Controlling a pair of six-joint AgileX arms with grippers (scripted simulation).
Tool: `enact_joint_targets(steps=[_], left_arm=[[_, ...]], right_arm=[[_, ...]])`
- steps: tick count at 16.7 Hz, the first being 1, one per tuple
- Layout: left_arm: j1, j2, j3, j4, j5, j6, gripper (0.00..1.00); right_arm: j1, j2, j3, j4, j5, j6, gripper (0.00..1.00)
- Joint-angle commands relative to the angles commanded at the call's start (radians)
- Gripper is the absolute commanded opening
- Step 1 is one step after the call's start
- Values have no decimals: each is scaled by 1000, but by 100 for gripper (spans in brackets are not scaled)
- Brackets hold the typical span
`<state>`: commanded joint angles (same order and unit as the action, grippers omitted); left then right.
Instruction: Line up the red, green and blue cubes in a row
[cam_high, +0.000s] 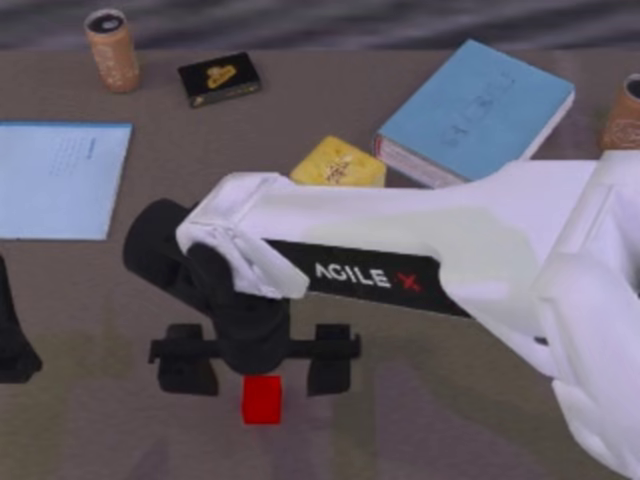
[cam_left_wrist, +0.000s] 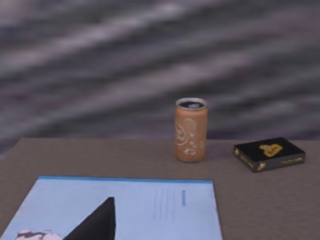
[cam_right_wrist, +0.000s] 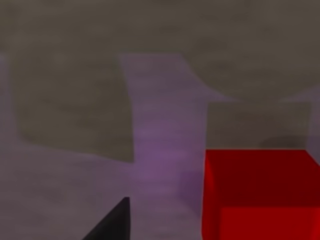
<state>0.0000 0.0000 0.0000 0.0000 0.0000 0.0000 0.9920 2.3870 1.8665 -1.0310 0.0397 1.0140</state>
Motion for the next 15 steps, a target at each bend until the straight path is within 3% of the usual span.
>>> enact_joint_targets(steps=[7, 15], left_arm=[[0, 0, 0, 0, 0, 0, 100], [0, 0, 0, 0, 0, 0, 100]], right_arm=[[1, -3, 16, -18, 1, 0, 100], [12, -60, 177, -237, -1, 3, 100]])
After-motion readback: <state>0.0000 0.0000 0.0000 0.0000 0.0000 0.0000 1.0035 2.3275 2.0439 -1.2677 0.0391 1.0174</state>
